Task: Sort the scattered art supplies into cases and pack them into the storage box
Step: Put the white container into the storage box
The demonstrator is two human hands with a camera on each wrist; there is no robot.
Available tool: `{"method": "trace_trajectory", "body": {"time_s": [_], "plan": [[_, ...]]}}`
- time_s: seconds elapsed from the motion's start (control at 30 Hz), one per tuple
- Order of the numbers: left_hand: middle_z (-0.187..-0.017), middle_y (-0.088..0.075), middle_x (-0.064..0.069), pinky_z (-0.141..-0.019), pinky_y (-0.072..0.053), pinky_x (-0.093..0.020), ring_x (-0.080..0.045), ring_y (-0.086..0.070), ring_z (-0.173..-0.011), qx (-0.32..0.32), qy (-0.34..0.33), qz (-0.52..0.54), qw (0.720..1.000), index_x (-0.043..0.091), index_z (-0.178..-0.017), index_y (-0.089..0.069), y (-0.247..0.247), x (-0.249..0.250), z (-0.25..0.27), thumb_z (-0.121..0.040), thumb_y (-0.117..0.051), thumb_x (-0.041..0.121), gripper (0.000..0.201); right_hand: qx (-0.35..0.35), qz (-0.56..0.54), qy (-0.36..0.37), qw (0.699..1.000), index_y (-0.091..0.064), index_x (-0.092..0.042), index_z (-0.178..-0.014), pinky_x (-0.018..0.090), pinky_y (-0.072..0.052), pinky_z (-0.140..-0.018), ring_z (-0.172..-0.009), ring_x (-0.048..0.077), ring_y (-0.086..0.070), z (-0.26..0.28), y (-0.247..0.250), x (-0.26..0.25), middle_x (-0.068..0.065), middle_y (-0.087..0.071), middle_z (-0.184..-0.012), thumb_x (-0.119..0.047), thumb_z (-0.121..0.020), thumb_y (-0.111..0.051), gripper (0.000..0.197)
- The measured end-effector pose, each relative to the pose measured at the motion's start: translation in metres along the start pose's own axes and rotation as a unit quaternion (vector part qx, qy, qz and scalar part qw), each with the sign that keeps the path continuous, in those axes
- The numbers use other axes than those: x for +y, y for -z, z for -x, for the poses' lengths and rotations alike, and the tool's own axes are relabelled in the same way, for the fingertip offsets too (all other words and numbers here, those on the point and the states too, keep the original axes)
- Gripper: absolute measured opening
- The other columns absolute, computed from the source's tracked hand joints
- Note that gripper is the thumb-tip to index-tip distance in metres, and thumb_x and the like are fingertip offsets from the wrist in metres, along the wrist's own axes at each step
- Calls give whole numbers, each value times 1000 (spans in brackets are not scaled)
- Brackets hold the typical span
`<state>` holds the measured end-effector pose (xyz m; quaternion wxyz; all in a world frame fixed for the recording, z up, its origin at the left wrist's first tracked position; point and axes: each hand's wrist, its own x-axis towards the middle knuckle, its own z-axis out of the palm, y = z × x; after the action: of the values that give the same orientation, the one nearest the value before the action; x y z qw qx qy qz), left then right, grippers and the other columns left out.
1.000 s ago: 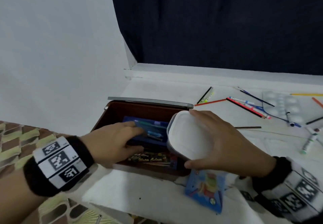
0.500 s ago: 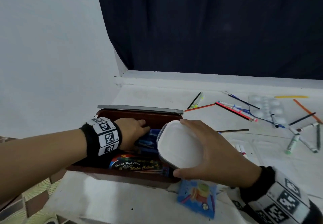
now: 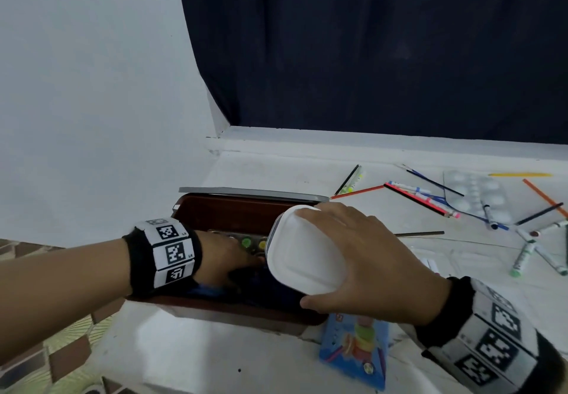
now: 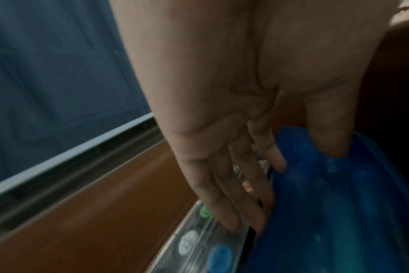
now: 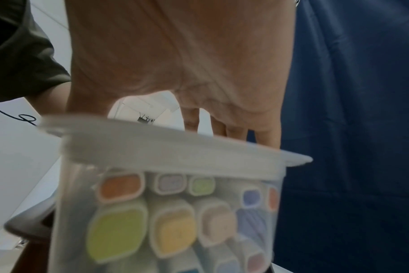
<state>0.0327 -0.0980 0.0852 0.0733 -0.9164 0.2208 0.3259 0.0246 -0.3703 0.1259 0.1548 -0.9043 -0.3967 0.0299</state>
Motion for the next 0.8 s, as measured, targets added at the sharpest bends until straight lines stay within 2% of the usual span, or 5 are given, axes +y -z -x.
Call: {"method": "trace_trajectory", "body": {"time_s": [0.23,0.43,0.53,0.7,0.8], "plan": [[-146,-50,4,-111,-40,-43,-22,-49,-132,-11,10,2,1000,36,-142,-46,-13,-8,19,-97,-42,55,49,5,-19,17,1000,-23,-47,-147,33,-30,-112,-136,6,-26,-27,3,-7,-19,-22,-151,-77,-62,-70,102],[-113,-63,7,-91,-48,-31,-13,-60,-104,202,44,71,976,32,-122,-58,-21,-23,64,-93,-40,64,47,2,-20,43,999,-26,-46,-145,35,-34,-110,-135,10,-32,-52,-2,-15,-17,-29,-149,-77,-61,-70,100],[-115,-59,14,-95,-47,-27,-5,-57,-107,302,96,91,944,35,-129,-55,-46,-33,86,-80,-8,86,85,-15,2,57,998,-27,-43,-147,39,-32,-113,-137,12,-29,-62,-6,-19,-12,-28,-152,-76,-62,-70,100],[-109,-58,22,-83,-46,-21,3,-56,-98,443,123,259,849,41,-120,-48,-82,-18,82,-99,-44,45,21,-63,75,95,991,-30,-38,-147,39,-28,-113,-139,20,-28,-82,-15,-28,-2,-28,-154,-71,-69,-71,94],[-106,-58,18,-78,-44,-22,2,-55,-97,518,147,294,789,36,-117,-49,-91,-10,65,-101,-47,29,18,-92,125,103,983,-31,-36,-146,41,-34,-109,-133,24,-33,-92,-31,-24,1,-30,-150,-72,-68,-69,94]]}}
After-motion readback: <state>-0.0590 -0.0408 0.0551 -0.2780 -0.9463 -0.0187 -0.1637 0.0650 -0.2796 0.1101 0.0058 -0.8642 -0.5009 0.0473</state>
